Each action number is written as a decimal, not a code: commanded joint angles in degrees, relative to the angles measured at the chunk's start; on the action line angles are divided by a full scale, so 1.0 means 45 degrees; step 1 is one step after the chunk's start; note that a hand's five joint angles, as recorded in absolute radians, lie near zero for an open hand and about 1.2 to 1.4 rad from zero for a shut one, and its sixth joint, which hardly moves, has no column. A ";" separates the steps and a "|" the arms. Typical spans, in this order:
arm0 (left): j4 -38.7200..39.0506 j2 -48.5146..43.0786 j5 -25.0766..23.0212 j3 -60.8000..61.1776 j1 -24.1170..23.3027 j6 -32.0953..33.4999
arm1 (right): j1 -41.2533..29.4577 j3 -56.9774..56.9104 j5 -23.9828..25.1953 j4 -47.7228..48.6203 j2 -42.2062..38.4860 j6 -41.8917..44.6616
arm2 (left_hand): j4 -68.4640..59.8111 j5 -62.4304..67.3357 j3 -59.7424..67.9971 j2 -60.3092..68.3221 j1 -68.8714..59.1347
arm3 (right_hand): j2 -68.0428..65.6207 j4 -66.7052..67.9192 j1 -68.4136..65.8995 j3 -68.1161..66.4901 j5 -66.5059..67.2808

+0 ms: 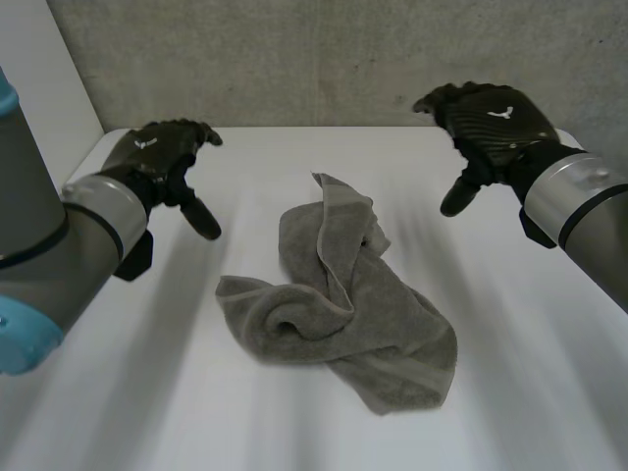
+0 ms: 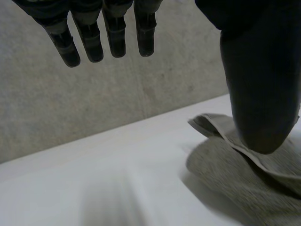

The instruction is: Fold the towel.

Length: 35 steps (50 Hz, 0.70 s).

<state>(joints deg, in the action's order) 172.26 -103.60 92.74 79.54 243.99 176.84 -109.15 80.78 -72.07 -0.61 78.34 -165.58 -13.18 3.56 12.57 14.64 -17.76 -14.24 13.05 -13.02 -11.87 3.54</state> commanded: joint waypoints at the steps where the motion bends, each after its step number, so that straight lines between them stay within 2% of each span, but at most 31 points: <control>1: 0.1520 0.0074 -0.0160 0.2085 -0.0158 0.0058 | 0.0095 -0.0762 0.2752 -0.0293 -0.1175 0.1501 | 0.0708 -0.0258 -0.0571 -0.0498 0.1191 | 0.0943 -0.0678 0.0671 0.0415 -0.0786; 6: 0.2091 -0.0160 -0.0414 0.2927 -0.0158 0.0234 | -0.0023 -0.1429 0.3007 -0.0235 -0.2409 0.2128 | 0.0708 -0.0294 -0.0571 -0.0534 0.1227 | 0.0943 -0.0678 0.0671 0.0415 -0.0786; 11: 0.2267 -0.0822 -0.0415 0.3222 -0.0177 0.0273 | -0.1075 -0.2422 0.2891 -0.0235 -0.4396 0.3434 | 0.0708 -0.0407 -0.0571 -0.0647 0.1339 | 0.0943 -0.0678 0.0671 0.0415 -0.0786; 20: 0.3048 -0.3067 -0.0395 0.3145 -0.0977 0.0273 | -0.1759 -0.3537 0.2890 0.0680 -0.6742 0.3612 | 0.0708 -0.0221 -0.0571 -0.0461 0.1154 | 0.0943 -0.0678 0.0671 0.0415 -0.0786; 26: 0.3049 -0.3948 -0.0414 0.2930 -0.1153 0.0293 | -0.1898 -0.3890 0.2812 0.1406 -0.7467 0.3612 | 0.0708 0.0263 -0.0571 0.0023 0.0670 | 0.0102 -0.0678 -0.0170 0.0415 0.0055; 28: 0.3010 -0.4087 -0.0434 0.2793 -0.1212 0.0273 | -0.1917 -0.4064 0.2831 0.1581 -0.7914 0.3612 | 0.0708 0.1163 -0.0571 0.0923 -0.0230 | -0.1831 -0.0678 -0.2103 0.0415 0.1987; 29: 0.2913 -0.4106 -0.0434 0.2715 -0.1232 0.0273 | -0.1917 -0.4065 0.2832 0.1582 -0.7917 0.3612 | 0.0708 0.2199 -0.0571 0.1959 -0.1266 | -0.1842 -0.0678 -0.2114 0.0415 0.1998; 31: 0.2892 -0.4067 -0.0454 0.2676 -0.1232 0.0273 | -0.1917 -0.4241 0.2871 0.1582 -0.8267 0.3612 | 0.0708 0.3293 -0.0571 0.3054 -0.2361 | -0.5634 -0.0678 -0.5906 0.0415 0.5790; 32: 0.2873 -0.3990 -0.0454 0.2676 -0.1213 0.0273 | -0.1917 -0.4241 0.2871 0.1582 -0.8268 0.3612 | 0.0708 0.4959 -0.0571 0.4719 -0.4026 | -0.5655 -0.0678 -0.5926 0.0415 0.5811; 33: 0.2873 -0.3912 -0.0454 0.2695 -0.1212 0.0273 | -0.1917 -0.4222 0.2871 0.1582 -0.8287 0.3612 | 0.0708 0.7862 -0.0571 0.7622 -0.6929 | -0.8134 -0.0678 -0.8406 0.0415 0.8291; 34: 0.2873 -0.3911 -0.0454 0.2695 -0.1212 0.0273 | -0.1936 -0.4086 0.2871 0.1620 -0.8172 0.3632 | 0.0708 0.7891 -0.0571 0.7651 -0.6958 | -1.1379 -0.0678 -1.1650 0.0415 1.1535; 35: 0.2892 -0.3814 -0.0454 0.2753 -0.1174 0.0273 | -0.1937 -0.4085 0.2871 0.1621 -0.8171 0.3632 | 0.0708 1.0334 -0.0571 1.0094 -0.9401 | -1.1411 -0.0678 -1.1683 0.0415 1.1567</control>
<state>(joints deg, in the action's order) 185.55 -121.96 90.77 91.90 238.46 178.07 -117.86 62.19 -59.27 6.54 42.06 -149.31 -13.18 28.62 12.57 39.01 -38.32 -42.05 13.05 -41.14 -11.87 31.38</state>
